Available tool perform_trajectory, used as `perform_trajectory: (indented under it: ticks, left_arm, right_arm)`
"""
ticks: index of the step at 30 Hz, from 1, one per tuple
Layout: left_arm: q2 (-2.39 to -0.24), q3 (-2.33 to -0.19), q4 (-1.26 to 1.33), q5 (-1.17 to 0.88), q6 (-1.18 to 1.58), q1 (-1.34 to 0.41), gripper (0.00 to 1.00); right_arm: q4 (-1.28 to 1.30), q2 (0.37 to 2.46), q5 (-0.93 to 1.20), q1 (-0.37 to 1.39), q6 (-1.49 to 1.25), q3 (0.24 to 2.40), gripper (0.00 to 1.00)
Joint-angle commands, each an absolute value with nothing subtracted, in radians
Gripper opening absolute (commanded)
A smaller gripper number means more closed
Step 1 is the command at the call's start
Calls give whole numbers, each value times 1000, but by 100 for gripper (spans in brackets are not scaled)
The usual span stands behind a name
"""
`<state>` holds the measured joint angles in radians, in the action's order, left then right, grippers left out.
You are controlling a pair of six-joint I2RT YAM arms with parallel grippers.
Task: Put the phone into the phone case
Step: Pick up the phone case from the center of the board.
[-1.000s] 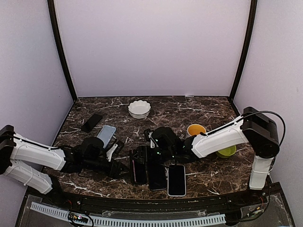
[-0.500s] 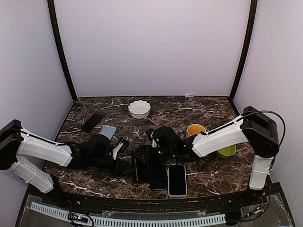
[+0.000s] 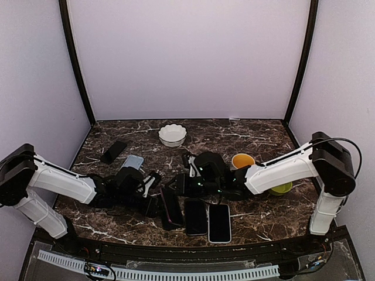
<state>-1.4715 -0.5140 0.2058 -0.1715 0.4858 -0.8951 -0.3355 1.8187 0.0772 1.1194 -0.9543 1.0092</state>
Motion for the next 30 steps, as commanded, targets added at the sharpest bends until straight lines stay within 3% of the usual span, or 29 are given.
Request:
perform_trajectory:
  ticks: [1, 7, 12, 22, 30]
  left_arm:
    - [-1453, -507, 100, -110, 469, -893, 56]
    - [-1419, -514, 109, -98, 458, -892, 59]
    - [-1423, -533, 104, -106, 442, -892, 60]
    - [-1463, -608, 55, -173, 424, -902, 62]
    - [-1493, -620, 82, -208, 439, -901, 62]
  right_arm:
    - [-299, 1773, 40, 1127, -919, 1003, 44]
    - [-165, 1752, 27, 1188, -811, 1016, 53]
    - [-80, 1701, -160, 1319, -668, 1011, 55]
    - [-94, 1665, -410, 1425, -624, 958, 60]
    - [-134, 1777, -574, 1491, -605, 990, 66]
